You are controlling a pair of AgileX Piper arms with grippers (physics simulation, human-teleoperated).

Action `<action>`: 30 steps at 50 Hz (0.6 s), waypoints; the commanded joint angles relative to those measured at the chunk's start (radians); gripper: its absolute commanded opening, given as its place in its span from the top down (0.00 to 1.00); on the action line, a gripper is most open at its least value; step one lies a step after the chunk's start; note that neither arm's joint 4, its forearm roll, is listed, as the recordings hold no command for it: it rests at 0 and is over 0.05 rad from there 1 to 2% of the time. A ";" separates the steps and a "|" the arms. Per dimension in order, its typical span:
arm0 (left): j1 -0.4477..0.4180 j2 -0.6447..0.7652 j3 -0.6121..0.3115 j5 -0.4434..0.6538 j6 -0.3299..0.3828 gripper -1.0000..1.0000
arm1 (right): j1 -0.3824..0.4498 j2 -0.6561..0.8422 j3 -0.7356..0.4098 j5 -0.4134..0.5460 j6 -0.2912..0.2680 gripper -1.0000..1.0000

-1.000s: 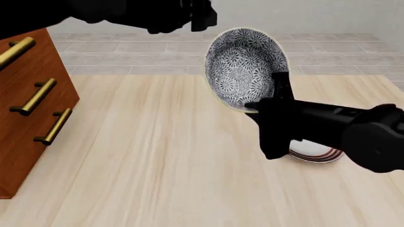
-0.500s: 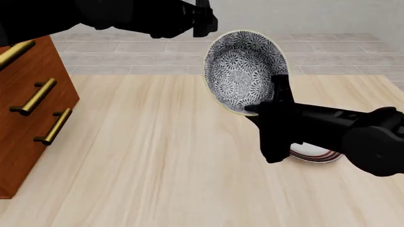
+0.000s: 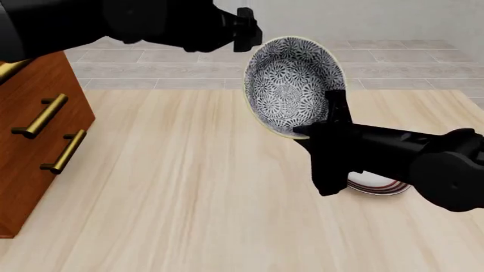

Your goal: Put the bowl on top of the cabinet.

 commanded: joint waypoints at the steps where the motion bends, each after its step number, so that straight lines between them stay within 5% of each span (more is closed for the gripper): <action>1: 0.000 0.014 0.006 -0.010 0.004 0.00 | 0.000 -0.004 -0.005 -0.005 0.002 1.00; 30: -0.015 0.077 0.012 -0.046 -0.002 0.00 | 0.000 -0.004 -0.005 -0.005 0.002 1.00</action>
